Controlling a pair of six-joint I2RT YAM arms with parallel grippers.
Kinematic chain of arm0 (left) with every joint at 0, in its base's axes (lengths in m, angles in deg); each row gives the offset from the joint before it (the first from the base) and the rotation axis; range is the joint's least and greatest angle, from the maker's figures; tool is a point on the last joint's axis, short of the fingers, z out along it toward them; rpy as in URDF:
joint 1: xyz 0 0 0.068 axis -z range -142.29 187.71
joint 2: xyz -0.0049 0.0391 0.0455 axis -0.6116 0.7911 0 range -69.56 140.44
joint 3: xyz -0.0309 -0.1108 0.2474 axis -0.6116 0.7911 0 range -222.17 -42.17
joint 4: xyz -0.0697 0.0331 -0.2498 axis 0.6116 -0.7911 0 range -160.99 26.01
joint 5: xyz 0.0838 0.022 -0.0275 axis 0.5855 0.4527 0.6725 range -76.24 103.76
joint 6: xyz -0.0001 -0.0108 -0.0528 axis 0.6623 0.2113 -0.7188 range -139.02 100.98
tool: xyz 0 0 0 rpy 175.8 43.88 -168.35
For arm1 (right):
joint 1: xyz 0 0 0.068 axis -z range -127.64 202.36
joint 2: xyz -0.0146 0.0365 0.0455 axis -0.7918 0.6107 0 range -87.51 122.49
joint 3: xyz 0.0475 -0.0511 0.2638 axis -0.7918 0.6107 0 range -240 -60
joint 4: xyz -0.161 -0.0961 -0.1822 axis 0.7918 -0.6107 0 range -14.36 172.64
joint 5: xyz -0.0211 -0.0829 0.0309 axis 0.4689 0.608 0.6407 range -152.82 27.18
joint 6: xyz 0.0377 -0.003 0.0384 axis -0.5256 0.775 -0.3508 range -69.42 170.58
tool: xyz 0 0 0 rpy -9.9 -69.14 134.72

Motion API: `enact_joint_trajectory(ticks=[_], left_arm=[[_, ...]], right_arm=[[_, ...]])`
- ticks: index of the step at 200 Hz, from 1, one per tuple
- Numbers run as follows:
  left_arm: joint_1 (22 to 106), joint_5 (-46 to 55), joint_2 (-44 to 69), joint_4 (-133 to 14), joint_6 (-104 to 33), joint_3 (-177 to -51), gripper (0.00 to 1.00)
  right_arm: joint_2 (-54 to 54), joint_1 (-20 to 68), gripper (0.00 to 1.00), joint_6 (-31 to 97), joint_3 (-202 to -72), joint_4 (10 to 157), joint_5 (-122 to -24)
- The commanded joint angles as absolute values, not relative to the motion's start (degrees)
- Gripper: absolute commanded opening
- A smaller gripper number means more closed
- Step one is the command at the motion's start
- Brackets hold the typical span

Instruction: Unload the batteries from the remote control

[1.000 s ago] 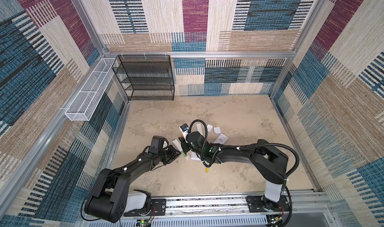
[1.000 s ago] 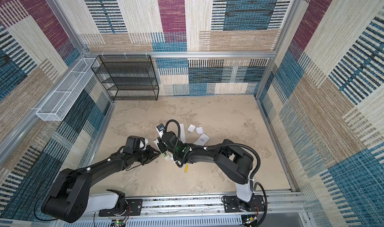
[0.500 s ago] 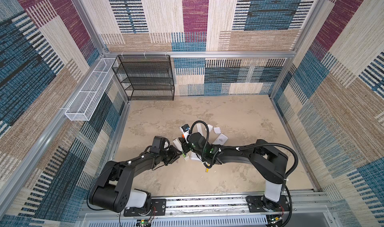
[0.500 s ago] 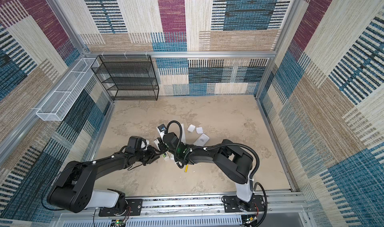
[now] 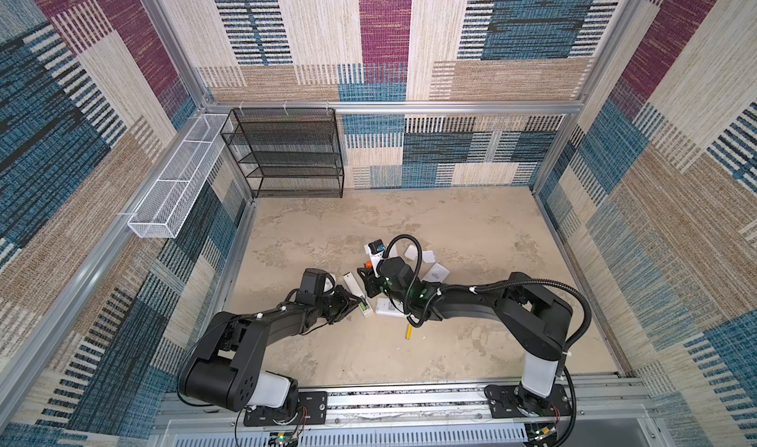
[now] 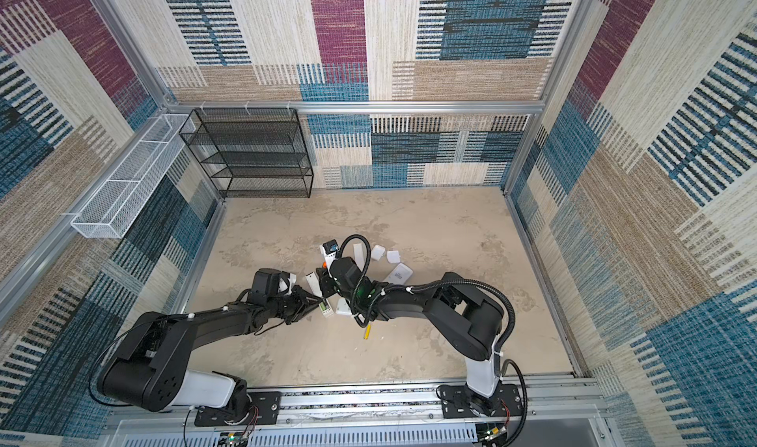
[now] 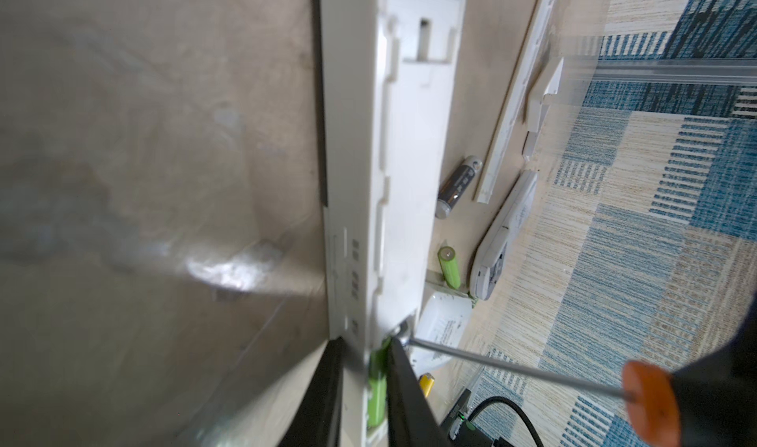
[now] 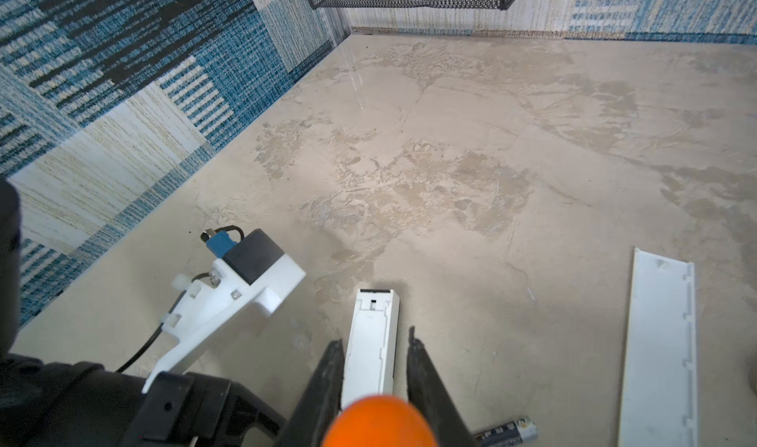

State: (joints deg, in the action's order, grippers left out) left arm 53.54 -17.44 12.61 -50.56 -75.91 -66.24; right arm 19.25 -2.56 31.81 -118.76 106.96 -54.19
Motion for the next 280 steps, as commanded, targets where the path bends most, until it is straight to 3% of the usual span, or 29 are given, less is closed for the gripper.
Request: enact_joint_trajectory(ticks=[1,93,173,280], left_arm=[[53.5,-15.9,12.3,-52.4,-76.4,-65.6,0.20],[54.3,-16.3,8.6,-54.4,-76.0,-65.5,0.20],[55.4,-16.0,5.0,-56.6,-75.0,-66.1,0.02],[56.3,-15.0,8.7,-55.9,-75.1,-66.2,0.01]], right_arm=[[18.8,-1.9,0.00,28.4,-118.1,105.7,-56.0],[19.6,-1.6,0.00,26.2,-118.8,103.6,-55.6],[19.7,-1.4,0.00,25.2,-119.3,102.7,-55.7],[18.9,0.7,0.00,19.7,-117.2,104.1,-60.0]])
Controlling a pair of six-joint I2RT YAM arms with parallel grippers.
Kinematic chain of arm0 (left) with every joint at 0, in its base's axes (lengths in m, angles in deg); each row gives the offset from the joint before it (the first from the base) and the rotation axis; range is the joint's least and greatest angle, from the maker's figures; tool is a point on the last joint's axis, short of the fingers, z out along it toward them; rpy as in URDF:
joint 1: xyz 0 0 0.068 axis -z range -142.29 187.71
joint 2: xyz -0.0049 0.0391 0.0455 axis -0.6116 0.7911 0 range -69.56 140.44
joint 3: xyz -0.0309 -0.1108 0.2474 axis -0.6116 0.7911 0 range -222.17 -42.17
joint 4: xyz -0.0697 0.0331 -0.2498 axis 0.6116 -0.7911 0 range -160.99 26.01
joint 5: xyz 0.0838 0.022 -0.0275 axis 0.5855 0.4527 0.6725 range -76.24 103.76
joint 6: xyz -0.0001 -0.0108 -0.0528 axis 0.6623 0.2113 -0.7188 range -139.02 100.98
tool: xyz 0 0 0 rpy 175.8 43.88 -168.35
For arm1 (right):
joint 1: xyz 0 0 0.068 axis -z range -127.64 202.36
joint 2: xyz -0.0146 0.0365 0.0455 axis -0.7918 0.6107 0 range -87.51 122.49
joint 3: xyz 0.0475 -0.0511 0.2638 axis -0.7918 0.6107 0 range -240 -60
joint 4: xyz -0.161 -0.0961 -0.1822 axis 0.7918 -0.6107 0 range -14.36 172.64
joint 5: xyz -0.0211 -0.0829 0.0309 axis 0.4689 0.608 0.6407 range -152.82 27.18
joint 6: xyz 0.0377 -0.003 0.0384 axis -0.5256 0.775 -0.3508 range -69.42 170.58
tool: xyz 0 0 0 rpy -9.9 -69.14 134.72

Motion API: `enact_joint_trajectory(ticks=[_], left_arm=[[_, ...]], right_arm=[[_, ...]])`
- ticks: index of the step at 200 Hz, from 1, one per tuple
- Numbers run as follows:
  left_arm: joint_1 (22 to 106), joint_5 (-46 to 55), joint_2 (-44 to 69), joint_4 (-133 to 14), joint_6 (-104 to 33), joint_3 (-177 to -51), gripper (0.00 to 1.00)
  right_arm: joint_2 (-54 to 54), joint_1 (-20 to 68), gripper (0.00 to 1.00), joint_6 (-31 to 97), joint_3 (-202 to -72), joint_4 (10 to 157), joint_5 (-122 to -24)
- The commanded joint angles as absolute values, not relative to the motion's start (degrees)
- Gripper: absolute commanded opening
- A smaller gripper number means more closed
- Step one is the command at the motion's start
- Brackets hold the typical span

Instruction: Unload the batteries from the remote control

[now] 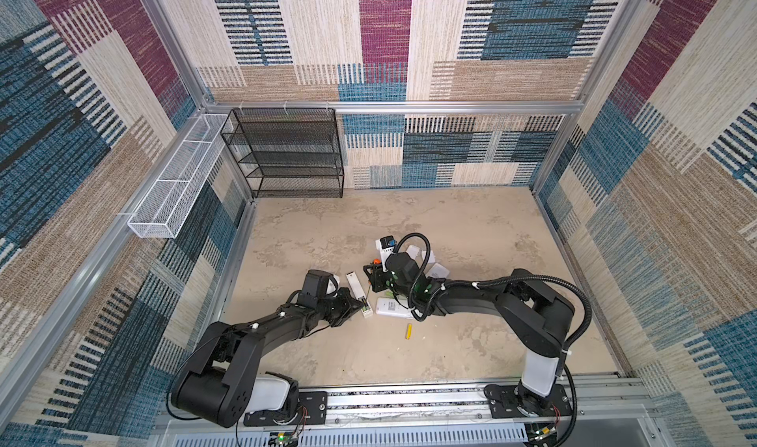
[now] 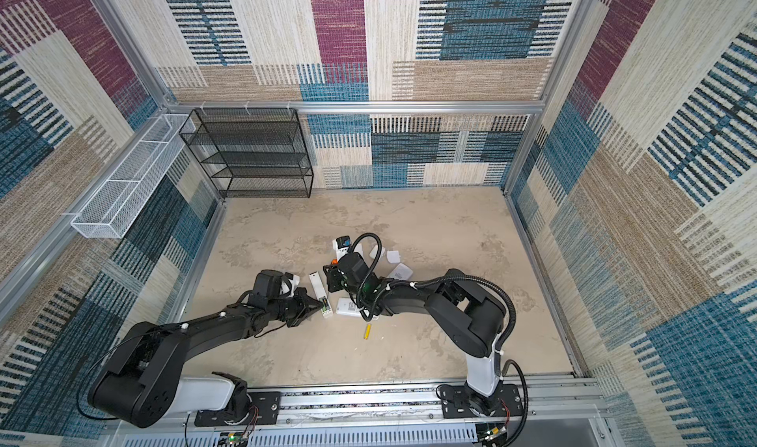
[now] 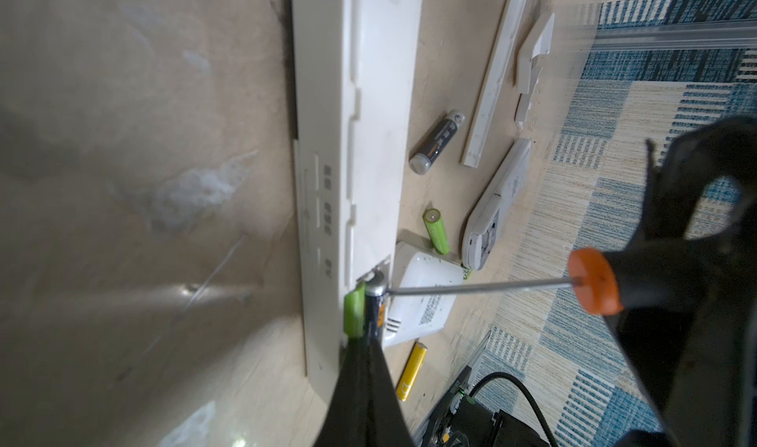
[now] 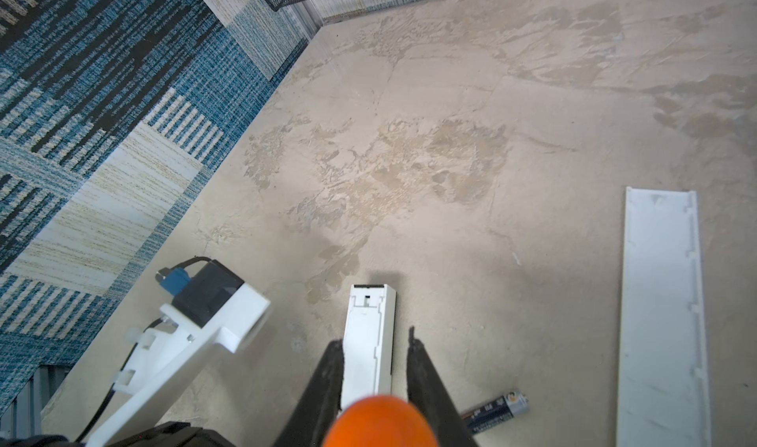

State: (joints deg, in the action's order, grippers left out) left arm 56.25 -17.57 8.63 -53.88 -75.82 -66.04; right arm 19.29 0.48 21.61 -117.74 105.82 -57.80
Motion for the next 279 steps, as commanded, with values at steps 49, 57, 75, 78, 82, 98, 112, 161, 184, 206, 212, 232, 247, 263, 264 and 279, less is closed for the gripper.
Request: enact_joint_trajectory(ticks=[49,57,75,78,82,98,112,161,184,206,212,232,247,263,264,279], left_arm=[[56.4,-15.0,8.8,-55.9,-75.2,-66.2,0.01],[56.4,-15.0,8.8,-55.9,-75.2,-66.2,0.01],[56.4,-14.9,8.9,-56.0,-75.2,-66.3,0.00],[56.4,-15.0,8.9,-56.0,-75.2,-66.3,0.01],[56.5,-14.9,8.9,-56.0,-75.2,-66.4,0.00],[56.5,-14.9,9.0,-56.0,-75.2,-66.4,0.00],[56.5,-14.8,8.9,-56.0,-75.2,-66.4,0.00],[56.5,-14.9,9.0,-56.0,-75.0,-66.3,0.00],[56.5,-14.9,9.2,-55.9,-74.9,-66.2,0.00],[56.5,-14.9,9.1,-56.0,-74.9,-66.2,0.00],[56.5,-14.9,9.1,-56.0,-74.9,-66.2,0.00],[56.5,-14.8,9.1,-56.1,-74.9,-66.2,0.00],[56.5,-14.9,9.2,-56.1,-74.8,-66.2,0.00],[56.4,-14.9,9.4,-55.9,-74.8,-66.2,0.00],[56.4,-14.8,9.4,-55.9,-74.8,-66.2,0.00],[56.5,-15.0,9.6,-55.8,-74.8,-66.2,0.00]], right_arm=[[18.4,1.8,0.00,16.7,-116.1,105.1,-62.2],[18.4,1.8,0.00,16.7,-116.1,105.1,-62.2],[18.3,2.0,0.00,16.3,-115.8,105.2,-62.4],[18.3,2.0,0.00,16.1,-115.7,105.3,-62.3],[18.2,2.1,0.00,16.0,-115.7,105.4,-62.5],[18.3,2.2,0.00,15.5,-115.6,105.4,-62.7],[18.2,2.4,0.00,15.0,-115.5,105.6,-62.8],[18.3,4.0,0.00,11.6,-113.9,106.9,-64.6],[18.6,5.1,0.00,9.7,-113.4,107.3,-65.9],[18.3,5.2,0.00,9.3,-113.2,107.6,-66.1],[18.4,5.3,0.00,9.3,-113.2,107.6,-65.9],[18.3,5.5,0.00,8.9,-113.2,107.6,-66.1],[18.6,5.8,0.00,8.1,-113.0,108.1,-66.9],[19.1,6.3,0.00,6.6,-112.6,108.8,-68.0],[19.1,6.4,0.00,6.5,-112.5,108.8,-68.2],[19.4,7.0,0.00,5.2,-111.9,109.7,-69.2]])
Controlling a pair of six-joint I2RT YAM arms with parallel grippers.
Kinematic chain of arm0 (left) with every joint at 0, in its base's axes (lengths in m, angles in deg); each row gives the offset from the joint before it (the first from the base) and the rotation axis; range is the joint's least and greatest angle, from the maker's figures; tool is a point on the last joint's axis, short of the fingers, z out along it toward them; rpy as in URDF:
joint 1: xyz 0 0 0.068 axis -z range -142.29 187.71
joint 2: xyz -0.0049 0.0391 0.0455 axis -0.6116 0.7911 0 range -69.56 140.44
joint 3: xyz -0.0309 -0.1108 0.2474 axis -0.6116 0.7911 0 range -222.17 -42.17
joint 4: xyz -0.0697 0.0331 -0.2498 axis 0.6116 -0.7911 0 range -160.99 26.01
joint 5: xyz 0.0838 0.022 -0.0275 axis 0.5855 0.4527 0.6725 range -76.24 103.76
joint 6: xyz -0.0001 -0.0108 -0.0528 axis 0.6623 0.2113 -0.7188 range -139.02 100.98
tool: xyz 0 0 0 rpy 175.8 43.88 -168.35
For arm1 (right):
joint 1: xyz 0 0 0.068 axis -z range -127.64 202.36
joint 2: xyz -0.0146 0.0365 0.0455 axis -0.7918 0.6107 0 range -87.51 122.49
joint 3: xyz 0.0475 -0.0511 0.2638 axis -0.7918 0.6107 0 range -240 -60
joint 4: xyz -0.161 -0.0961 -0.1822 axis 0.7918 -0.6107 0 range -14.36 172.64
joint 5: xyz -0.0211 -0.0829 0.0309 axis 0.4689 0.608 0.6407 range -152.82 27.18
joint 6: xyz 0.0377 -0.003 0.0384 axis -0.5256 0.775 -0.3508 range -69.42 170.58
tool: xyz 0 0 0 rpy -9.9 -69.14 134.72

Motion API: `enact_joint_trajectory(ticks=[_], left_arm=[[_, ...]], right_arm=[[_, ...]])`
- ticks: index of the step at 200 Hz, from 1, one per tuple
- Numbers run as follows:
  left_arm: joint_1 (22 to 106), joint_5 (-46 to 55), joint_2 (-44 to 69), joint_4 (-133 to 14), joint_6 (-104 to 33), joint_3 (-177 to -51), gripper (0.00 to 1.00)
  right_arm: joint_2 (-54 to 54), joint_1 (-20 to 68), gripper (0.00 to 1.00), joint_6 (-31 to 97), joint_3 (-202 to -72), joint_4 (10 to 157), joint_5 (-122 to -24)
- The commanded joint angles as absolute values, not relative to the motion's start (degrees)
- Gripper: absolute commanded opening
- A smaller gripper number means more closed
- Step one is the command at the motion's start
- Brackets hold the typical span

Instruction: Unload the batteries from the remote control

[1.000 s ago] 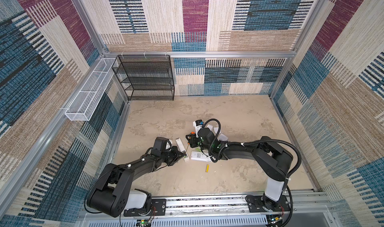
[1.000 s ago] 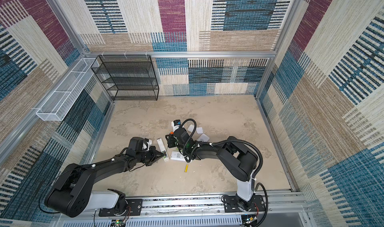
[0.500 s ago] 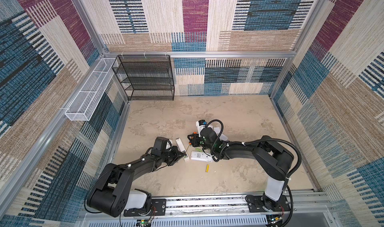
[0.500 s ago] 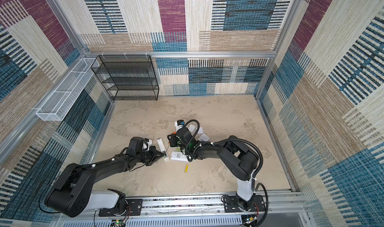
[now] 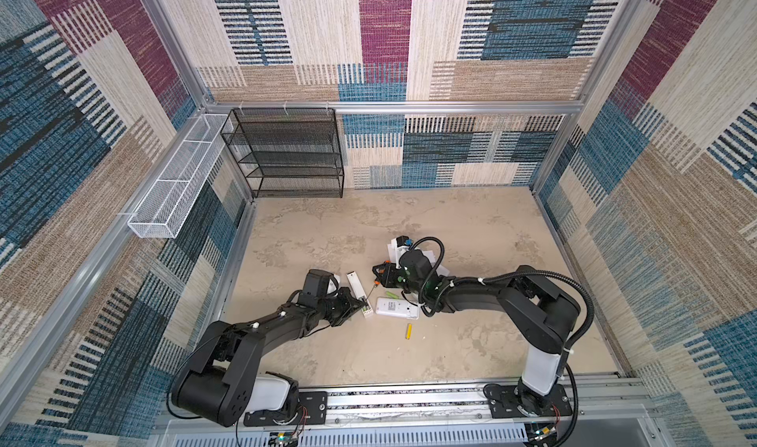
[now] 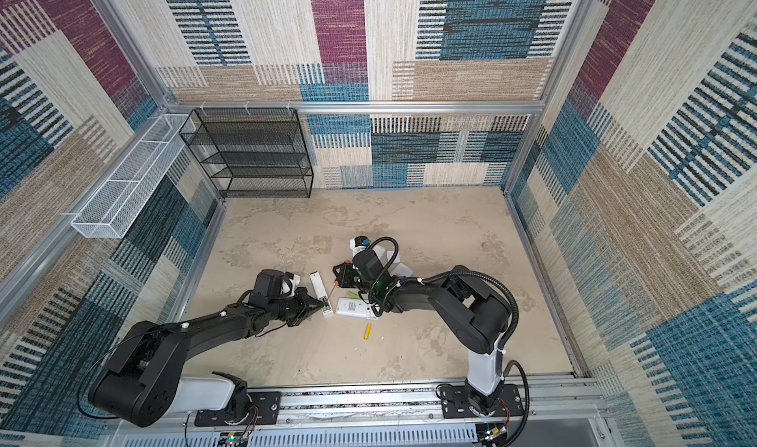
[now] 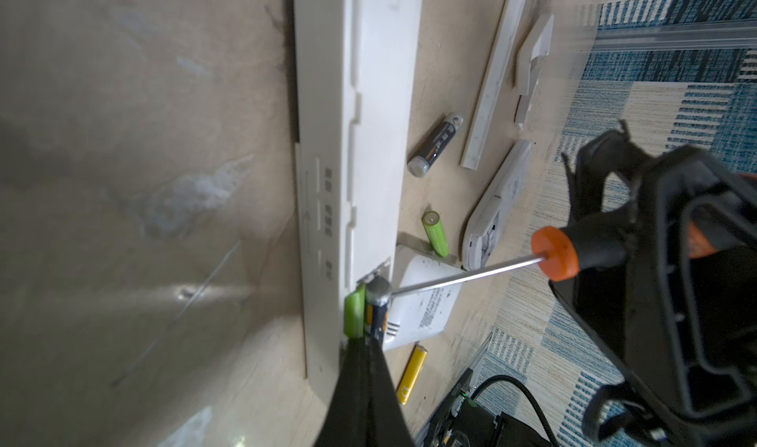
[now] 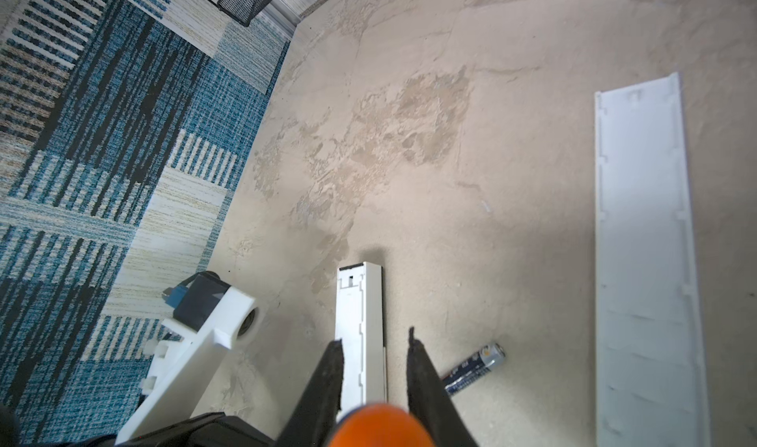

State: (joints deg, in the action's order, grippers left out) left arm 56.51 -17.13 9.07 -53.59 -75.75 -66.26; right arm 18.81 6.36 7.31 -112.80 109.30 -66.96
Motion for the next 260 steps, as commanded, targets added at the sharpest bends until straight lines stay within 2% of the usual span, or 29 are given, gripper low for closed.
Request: enact_joint_trajectory(ticks=[1,195,260], left_arm=[[56.5,-14.9,9.6,-55.8,-74.8,-66.2,0.00],[56.5,-15.1,10.4,-55.7,-74.6,-66.8,0.00],[56.4,-14.9,6.3,-59.4,-74.4,-67.9,0.00]], right_arm=[[19.4,7.0,0.00,5.1,-111.9,109.7,-69.2],[15.9,8.4,0.00,3.7,-109.6,114.2,-71.4],[15.5,8.3,0.00,5.2,-110.0,112.5,-70.2]])
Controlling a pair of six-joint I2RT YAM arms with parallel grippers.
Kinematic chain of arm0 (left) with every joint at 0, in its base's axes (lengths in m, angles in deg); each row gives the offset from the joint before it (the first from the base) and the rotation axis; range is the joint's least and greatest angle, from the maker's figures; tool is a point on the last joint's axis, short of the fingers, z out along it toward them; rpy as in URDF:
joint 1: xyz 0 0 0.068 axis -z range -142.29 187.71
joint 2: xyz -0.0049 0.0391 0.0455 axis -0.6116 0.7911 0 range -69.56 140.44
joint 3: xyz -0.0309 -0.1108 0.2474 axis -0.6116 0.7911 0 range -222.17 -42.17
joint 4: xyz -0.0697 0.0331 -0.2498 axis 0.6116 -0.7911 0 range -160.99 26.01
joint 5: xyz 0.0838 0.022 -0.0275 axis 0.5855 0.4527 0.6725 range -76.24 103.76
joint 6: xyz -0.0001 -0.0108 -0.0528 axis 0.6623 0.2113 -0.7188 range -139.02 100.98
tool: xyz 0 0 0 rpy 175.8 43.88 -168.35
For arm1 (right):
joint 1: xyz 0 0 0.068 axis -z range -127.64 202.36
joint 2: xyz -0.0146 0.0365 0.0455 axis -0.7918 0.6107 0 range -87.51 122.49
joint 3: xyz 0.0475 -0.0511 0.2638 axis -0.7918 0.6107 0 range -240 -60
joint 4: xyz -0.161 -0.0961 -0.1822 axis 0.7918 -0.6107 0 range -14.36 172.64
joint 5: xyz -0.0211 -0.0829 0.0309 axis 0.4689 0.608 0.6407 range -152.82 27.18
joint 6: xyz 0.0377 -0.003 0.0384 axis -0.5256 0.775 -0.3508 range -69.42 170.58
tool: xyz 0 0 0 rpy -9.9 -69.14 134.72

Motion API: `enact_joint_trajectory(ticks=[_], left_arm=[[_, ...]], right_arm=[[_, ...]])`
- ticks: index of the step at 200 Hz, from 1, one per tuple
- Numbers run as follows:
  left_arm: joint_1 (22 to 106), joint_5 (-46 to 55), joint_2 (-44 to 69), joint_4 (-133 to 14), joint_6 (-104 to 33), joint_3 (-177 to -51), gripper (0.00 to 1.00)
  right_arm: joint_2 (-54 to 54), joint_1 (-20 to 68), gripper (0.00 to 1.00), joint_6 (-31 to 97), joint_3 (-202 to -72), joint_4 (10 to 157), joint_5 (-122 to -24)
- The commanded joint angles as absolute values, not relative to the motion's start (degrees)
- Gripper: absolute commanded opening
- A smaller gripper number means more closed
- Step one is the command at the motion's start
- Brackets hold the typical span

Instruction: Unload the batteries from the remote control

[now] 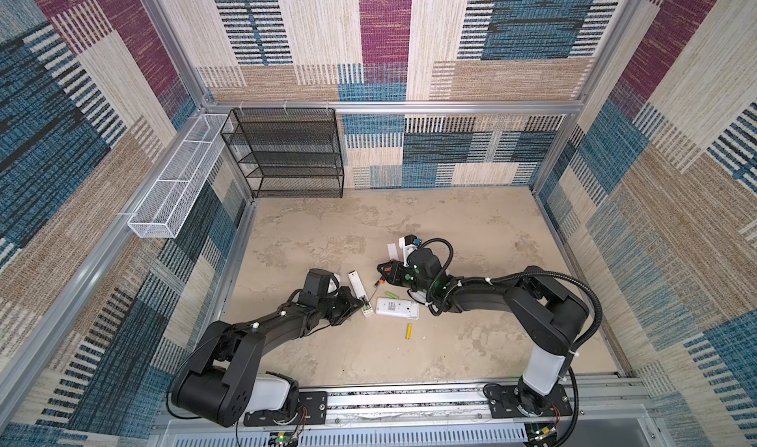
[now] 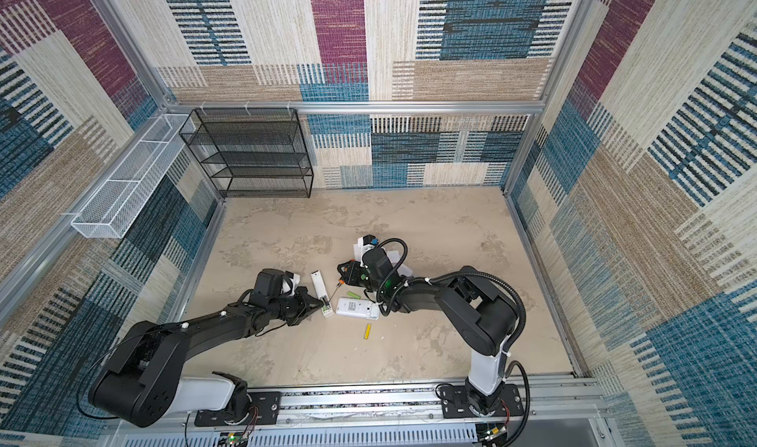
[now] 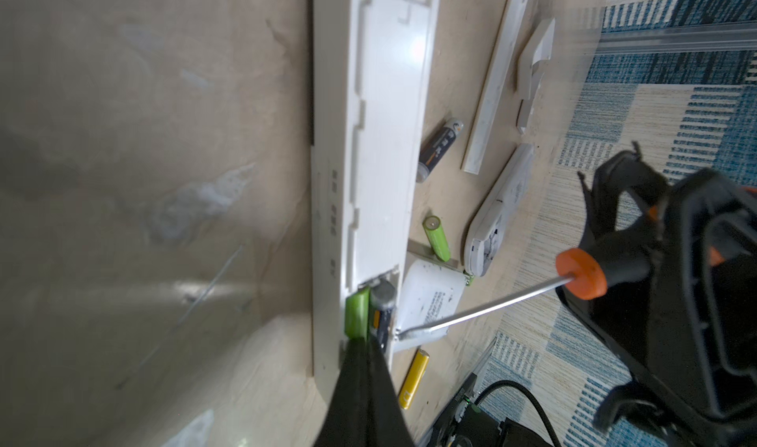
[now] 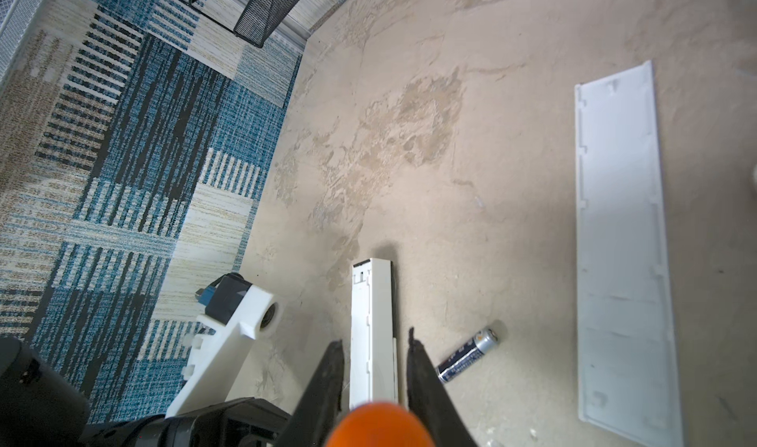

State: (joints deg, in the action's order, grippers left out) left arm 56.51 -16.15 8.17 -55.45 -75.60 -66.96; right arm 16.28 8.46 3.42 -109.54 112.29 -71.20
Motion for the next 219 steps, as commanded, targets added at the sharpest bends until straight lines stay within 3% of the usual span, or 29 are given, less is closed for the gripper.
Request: enact_joint_trajectory(ticks=[1,90,219], left_arm=[[56.5,-14.9,6.1,-59.5,-74.4,-67.9,0.00],[56.5,-13.2,0.7,-66.4,-72.9,-69.1,0.23],[56.6,-13.9,4.1,-63.6,-73.8,-66.8,0.22]], right_arm=[[15.5,8.3,0.00,5.3,-110.0,112.4,-70.2],[15.1,5.9,0.00,12.6,-114.8,106.9,-66.4],[18.8,0.9,0.00,23.4,-122.0,99.6,-57.7]])
